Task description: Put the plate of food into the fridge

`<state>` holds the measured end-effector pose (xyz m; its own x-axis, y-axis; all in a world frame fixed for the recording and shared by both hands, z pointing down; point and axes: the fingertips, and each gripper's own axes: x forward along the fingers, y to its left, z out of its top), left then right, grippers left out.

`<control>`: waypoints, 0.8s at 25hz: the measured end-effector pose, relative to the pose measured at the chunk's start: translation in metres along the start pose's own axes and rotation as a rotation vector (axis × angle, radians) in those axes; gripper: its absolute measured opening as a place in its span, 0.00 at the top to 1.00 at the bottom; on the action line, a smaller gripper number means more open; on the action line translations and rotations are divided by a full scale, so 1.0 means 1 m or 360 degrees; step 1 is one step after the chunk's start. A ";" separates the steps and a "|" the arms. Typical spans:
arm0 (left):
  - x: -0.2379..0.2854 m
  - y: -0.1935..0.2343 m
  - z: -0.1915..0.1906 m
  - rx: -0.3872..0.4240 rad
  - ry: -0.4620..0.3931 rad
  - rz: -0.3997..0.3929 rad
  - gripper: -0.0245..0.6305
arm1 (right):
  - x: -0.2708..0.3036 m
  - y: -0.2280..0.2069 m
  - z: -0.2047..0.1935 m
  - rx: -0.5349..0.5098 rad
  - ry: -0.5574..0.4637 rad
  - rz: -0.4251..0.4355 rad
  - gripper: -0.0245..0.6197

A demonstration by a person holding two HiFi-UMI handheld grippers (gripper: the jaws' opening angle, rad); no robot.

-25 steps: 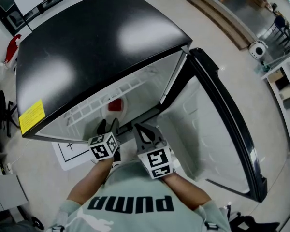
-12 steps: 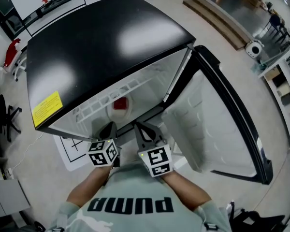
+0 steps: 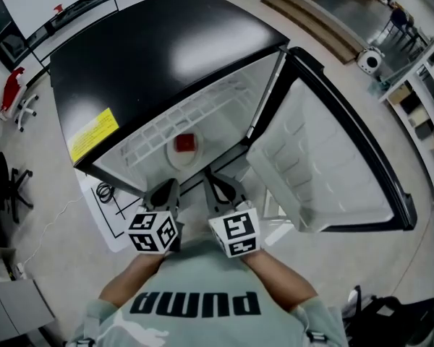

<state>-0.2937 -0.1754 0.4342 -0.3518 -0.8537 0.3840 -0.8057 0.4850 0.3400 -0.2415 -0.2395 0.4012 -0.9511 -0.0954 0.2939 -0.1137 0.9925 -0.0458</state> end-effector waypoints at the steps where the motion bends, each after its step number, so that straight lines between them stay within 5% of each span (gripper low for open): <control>1: -0.005 -0.002 0.002 0.0022 -0.0005 -0.0019 0.96 | -0.003 0.004 0.000 0.0000 -0.0002 -0.0015 0.95; 10: -0.044 -0.026 -0.003 0.0131 -0.0011 -0.0199 0.95 | -0.032 0.033 -0.005 0.0002 0.0014 -0.0139 0.95; 20: -0.072 -0.033 -0.009 0.0179 -0.0062 -0.0257 0.95 | -0.053 0.052 -0.009 -0.0036 0.0052 -0.0215 0.95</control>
<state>-0.2373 -0.1286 0.4036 -0.2298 -0.9265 0.2980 -0.9006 0.3185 0.2957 -0.1947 -0.1825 0.3916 -0.9178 -0.2258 0.3267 -0.2329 0.9723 0.0177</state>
